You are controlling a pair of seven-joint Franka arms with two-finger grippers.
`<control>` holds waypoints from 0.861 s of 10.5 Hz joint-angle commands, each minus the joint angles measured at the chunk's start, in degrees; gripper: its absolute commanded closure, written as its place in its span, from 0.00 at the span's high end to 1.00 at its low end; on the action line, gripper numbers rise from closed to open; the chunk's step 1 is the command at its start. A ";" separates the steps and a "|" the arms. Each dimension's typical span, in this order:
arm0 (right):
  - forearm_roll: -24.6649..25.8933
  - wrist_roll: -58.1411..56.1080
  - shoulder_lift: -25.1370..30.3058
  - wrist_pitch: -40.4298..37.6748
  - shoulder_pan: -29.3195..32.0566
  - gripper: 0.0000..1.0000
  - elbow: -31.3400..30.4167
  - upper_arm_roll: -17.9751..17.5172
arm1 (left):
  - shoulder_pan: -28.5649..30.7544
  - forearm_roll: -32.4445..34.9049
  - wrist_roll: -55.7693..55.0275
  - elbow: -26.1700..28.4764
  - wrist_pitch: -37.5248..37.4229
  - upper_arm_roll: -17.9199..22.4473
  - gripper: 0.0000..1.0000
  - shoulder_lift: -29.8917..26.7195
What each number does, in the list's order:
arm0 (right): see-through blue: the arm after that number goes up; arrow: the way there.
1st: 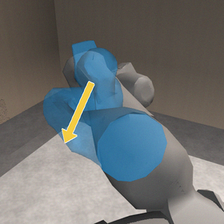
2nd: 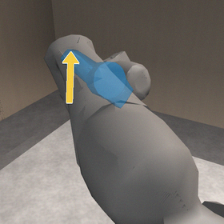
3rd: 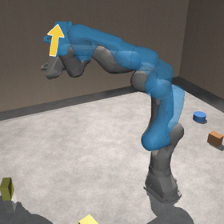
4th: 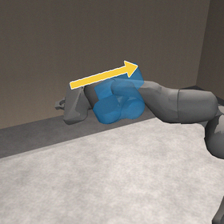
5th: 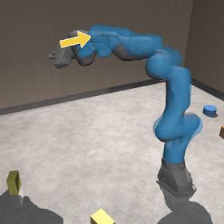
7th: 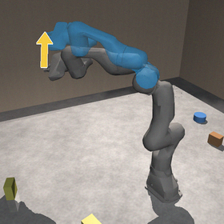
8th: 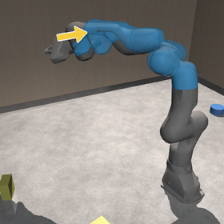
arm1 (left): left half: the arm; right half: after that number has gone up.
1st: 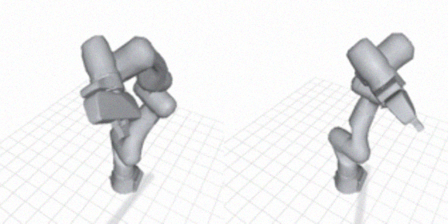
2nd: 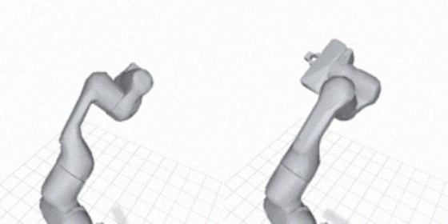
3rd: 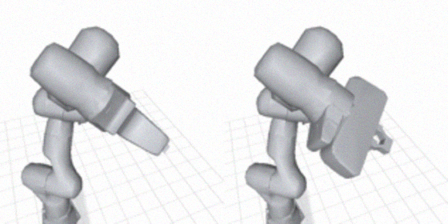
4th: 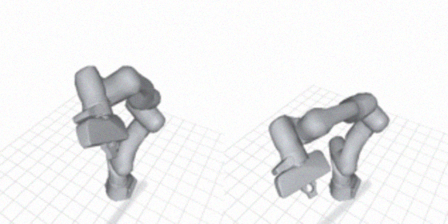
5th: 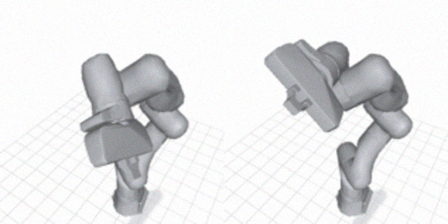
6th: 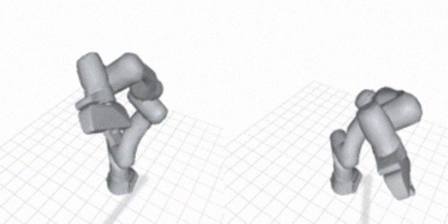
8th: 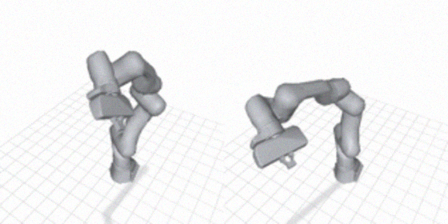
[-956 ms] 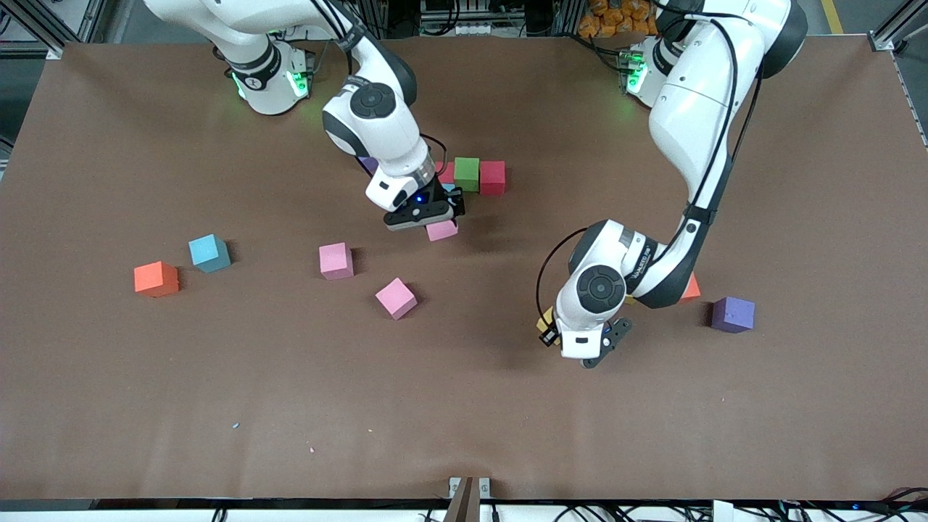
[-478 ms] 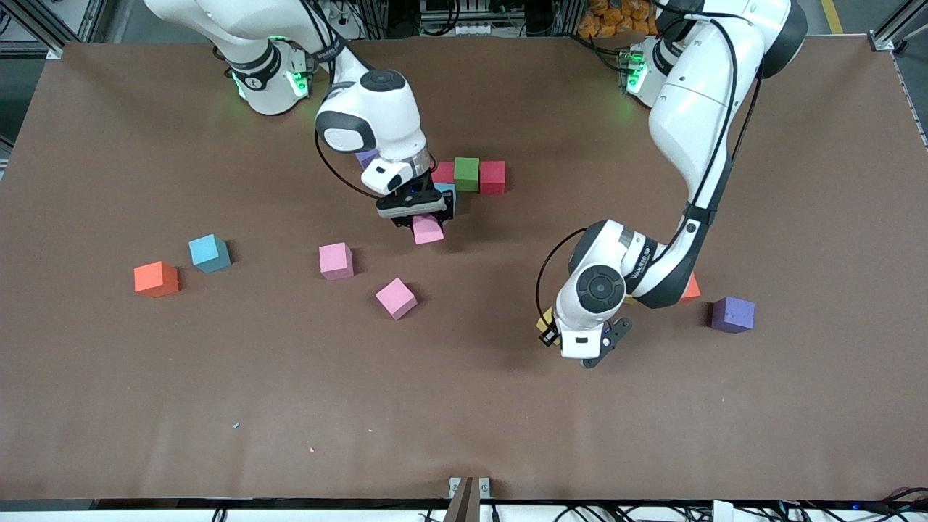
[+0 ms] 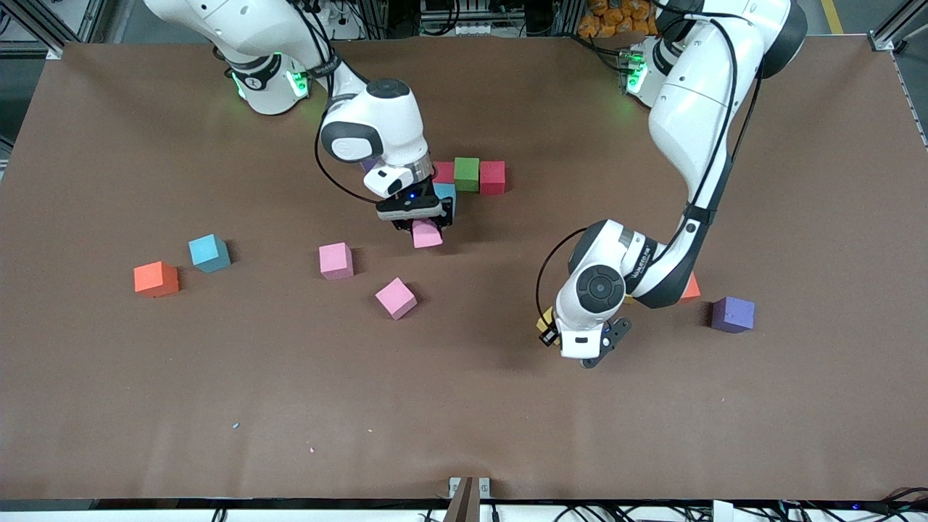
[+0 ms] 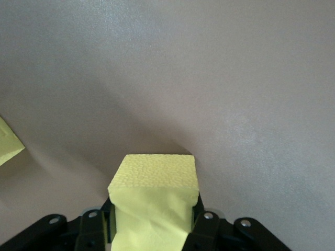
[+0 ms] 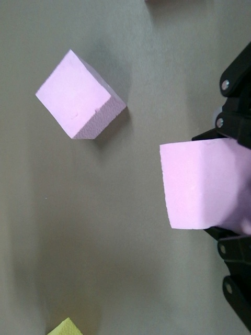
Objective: Arrange 11 blocks into digit 3
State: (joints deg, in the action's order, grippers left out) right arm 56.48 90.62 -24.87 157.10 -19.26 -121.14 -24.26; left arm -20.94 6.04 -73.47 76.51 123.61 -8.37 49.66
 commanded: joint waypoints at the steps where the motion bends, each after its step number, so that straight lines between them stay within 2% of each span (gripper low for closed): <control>1: 3.28 3.34 -3.08 0.67 0.19 0.00 2.57 -0.44 | -0.24 1.69 -0.09 -0.05 -0.22 0.20 0.00 0.35; 5: 4.59 4.99 -4.05 0.67 -0.69 0.00 2.75 -0.35 | -0.15 1.69 -0.09 0.04 -0.22 0.20 0.00 0.26; 8: 13.72 14.04 -5.45 0.32 -0.96 0.00 2.83 -0.35 | -0.07 1.69 -0.09 0.13 -0.22 0.20 0.00 0.26; 9: 14.00 14.50 -5.72 0.14 -1.04 0.00 2.83 -0.35 | -0.07 1.69 -0.09 0.13 -0.30 0.20 0.00 0.17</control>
State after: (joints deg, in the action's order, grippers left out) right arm 67.61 101.42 -29.41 157.10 -20.29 -119.22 -24.44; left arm -20.94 6.09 -73.47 76.52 123.61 -8.37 49.66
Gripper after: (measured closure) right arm 0.436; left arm 0.458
